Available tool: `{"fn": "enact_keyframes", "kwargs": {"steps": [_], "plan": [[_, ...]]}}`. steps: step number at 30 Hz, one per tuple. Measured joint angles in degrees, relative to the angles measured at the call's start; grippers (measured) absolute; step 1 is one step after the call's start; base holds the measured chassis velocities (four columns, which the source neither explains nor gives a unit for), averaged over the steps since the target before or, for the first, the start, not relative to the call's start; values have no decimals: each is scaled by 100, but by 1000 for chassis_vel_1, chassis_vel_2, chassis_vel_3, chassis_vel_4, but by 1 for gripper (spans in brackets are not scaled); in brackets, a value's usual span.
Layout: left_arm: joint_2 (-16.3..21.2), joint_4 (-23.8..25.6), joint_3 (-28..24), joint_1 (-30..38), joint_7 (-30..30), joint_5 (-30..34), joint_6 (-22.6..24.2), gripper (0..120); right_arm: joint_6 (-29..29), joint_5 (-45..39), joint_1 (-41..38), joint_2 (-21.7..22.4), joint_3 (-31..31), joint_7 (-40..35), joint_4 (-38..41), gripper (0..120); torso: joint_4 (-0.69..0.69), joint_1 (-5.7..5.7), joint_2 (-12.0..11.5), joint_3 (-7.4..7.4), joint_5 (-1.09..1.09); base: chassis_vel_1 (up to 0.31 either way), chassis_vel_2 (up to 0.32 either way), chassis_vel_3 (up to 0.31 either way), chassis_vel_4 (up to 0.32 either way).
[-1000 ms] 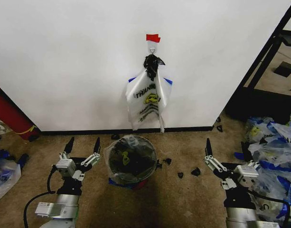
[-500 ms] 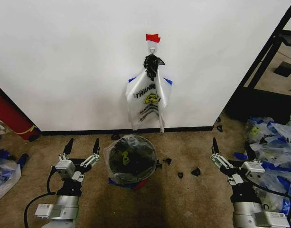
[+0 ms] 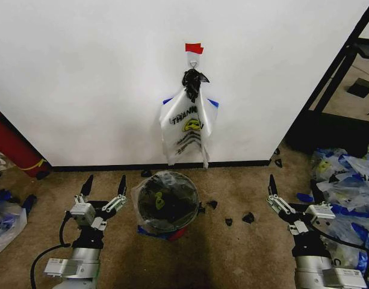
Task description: Pick up the garbage bag from the wall and place it over the trash bin.
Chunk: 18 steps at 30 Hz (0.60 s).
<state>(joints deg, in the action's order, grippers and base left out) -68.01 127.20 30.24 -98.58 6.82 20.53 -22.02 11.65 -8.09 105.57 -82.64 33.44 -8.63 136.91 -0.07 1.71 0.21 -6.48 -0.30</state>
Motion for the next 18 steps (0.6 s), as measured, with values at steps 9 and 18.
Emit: {"fn": "enact_keyframes", "kwargs": {"steps": [9,18], "plan": [[0,2,0,0,0,0,0,100,0,5,0,-1,-4,-3,0,100,0,0,0,0,0,0,0,0,0],[1,3,0,0,-1,1,2,100,-1,8,0,-1,-5,-7,2,100,0,0,0,0,0,0,0,0,0]]}}
